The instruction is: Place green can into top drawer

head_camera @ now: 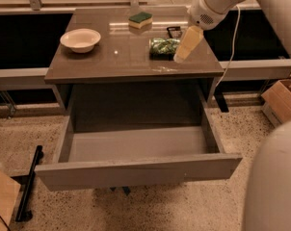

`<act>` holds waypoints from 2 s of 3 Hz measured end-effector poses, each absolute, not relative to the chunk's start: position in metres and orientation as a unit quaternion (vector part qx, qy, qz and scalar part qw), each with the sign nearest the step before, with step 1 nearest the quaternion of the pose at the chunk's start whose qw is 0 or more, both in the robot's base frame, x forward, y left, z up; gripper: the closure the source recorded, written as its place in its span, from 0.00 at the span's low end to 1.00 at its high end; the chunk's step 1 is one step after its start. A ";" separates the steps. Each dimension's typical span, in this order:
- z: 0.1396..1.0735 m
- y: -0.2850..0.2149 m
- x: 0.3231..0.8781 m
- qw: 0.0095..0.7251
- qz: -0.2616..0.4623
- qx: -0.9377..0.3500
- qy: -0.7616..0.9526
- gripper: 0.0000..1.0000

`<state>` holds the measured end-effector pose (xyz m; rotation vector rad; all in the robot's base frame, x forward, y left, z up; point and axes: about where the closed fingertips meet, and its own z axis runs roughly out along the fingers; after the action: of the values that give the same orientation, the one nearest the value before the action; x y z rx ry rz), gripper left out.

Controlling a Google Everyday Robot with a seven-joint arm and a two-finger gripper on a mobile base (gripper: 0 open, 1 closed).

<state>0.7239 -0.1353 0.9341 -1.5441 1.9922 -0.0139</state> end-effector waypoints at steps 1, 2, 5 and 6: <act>0.909 -0.129 0.757 0.305 0.014 -0.577 0.758 0.00; 0.871 -0.117 0.788 0.295 0.045 -0.573 0.764 0.00; 0.831 -0.099 0.816 0.283 0.073 -0.577 0.762 0.42; 0.832 -0.100 0.816 0.283 0.073 -0.577 0.763 0.65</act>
Offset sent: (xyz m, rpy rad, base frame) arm 0.1003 0.0149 -0.0759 0.0978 0.1151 -0.0042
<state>0.8162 -0.1005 0.8317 -1.5439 2.0438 0.1946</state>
